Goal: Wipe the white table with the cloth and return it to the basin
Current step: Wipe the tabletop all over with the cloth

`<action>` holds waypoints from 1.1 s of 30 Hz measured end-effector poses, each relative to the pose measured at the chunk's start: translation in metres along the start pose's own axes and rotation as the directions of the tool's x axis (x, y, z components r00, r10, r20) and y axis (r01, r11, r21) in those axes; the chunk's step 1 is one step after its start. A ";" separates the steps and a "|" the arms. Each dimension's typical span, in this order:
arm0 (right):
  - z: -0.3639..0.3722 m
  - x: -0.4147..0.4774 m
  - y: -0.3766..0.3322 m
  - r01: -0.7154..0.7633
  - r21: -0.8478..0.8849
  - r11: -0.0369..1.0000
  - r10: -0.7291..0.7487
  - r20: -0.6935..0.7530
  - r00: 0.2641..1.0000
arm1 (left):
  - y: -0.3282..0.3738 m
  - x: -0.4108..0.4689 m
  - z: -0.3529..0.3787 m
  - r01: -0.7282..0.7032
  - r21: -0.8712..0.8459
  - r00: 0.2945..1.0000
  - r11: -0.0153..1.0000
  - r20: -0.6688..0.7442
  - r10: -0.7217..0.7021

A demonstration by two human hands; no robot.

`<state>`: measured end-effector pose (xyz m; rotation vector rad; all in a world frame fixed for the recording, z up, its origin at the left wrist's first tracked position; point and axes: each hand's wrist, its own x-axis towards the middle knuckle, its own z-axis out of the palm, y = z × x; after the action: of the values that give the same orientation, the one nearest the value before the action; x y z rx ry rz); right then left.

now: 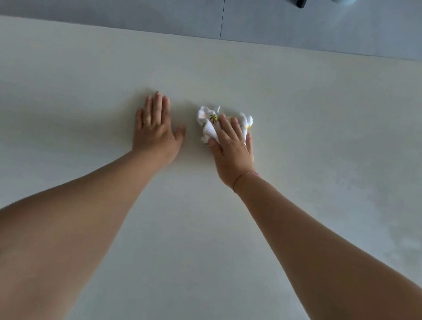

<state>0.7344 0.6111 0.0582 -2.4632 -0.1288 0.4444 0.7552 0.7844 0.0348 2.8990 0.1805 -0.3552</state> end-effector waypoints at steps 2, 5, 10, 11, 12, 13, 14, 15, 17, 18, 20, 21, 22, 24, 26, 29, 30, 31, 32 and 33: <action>-0.016 -0.011 -0.011 -0.107 0.403 0.909 0.088 0.064 0.994 | 0.009 -0.008 -0.011 0.075 -0.114 0.995 0.991 0.080 -0.066; -0.044 -0.037 -0.027 -0.217 0.909 0.356 0.101 0.194 0.976 | 0.033 -0.046 -0.027 0.078 -0.550 0.997 0.831 0.036 -0.070; -0.067 -0.085 -0.039 -0.382 0.904 -0.194 -0.074 0.374 0.924 | 0.069 -0.110 -0.054 0.328 -0.927 0.920 0.183 0.357 0.159; -0.067 -0.092 -0.042 -0.374 0.914 -0.155 -0.089 0.364 0.927 | 0.069 -0.114 -0.056 0.376 -0.924 0.899 0.069 0.381 0.217; -0.066 -0.098 -0.044 -0.359 0.927 -0.107 -0.065 0.354 0.933 | 0.068 -0.117 -0.057 0.407 -0.913 0.886 -0.030 0.387 0.257; -0.065 -0.101 -0.045 -0.346 0.937 -0.046 -0.004 0.346 0.938 | 0.067 -0.119 -0.058 0.428 -0.899 0.882 -0.091 0.393 0.261; -0.065 -0.103 -0.044 -0.332 0.943 0.019 0.075 0.330 0.941 | 0.065 -0.120 -0.060 0.437 -0.894 0.886 -0.105 0.407 0.224; -0.065 -0.104 -0.040 -0.324 0.942 0.087 0.171 0.306 0.937 | 0.065 -0.121 -0.061 0.439 -0.895 0.893 -0.075 0.425 0.149; -0.066 -0.103 -0.029 -0.317 0.936 0.155 0.354 0.247 0.902 | 0.064 -0.122 -0.061 0.449 -0.894 0.894 0.013 0.449 0.008; -0.068 -0.102 -0.023 -0.305 0.940 0.152 0.418 0.219 0.882 | 0.064 -0.121 -0.059 0.450 -0.892 0.893 0.051 0.449 -0.031; -0.072 -0.099 -0.015 -0.279 0.949 0.148 0.483 0.177 0.858 | 0.065 -0.120 -0.057 0.435 -0.889 0.900 0.142 0.428 -0.076; -0.074 -0.097 -0.010 -0.277 0.947 0.164 0.500 0.162 0.850 | 0.066 -0.120 -0.055 0.420 -0.886 0.907 0.197 0.413 -0.081; -0.076 -0.093 -0.005 -0.282 0.939 0.198 0.519 0.143 0.842 | 0.069 -0.120 -0.054 0.405 -0.880 0.914 0.247 0.399 -0.076; -0.079 -0.084 0.003 -0.306 0.896 0.323 0.559 0.080 0.825 | 0.073 -0.119 -0.050 0.361 -0.865 0.929 0.348 0.364 -0.058; -0.082 -0.071 0.010 -0.339 0.785 0.519 0.571 -0.023 0.821 | 0.081 -0.117 -0.042 0.303 -0.826 0.946 0.476 0.322 -0.043; -0.080 -0.054 0.023 -0.382 0.522 0.763 0.540 -0.188 0.821 | 0.093 -0.117 -0.029 0.228 -0.721 0.959 0.654 0.282 -0.024; -0.077 -0.051 0.025 -0.395 0.394 0.830 0.507 -0.240 0.828 | 0.095 -0.116 -0.024 0.218 -0.682 0.964 0.698 0.264 -0.042; -0.072 -0.050 0.027 -0.398 0.265 0.878 0.466 -0.286 0.837 | 0.095 -0.115 -0.020 0.201 -0.647 0.972 0.735 0.225 -0.068; -0.064 -0.050 0.026 -0.391 0.165 0.905 0.424 -0.315 0.849 | 0.094 -0.114 -0.017 0.172 -0.604 0.983 0.778 0.161 -0.093; -0.053 -0.051 0.024 -0.380 0.105 0.919 0.393 -0.325 0.860 | 0.091 -0.112 -0.014 0.132 -0.540 0.991 0.831 0.076 -0.108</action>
<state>0.7041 0.5514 0.0979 -2.4860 0.5254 0.1728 0.6635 0.6888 0.0946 2.3159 0.3901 -0.3210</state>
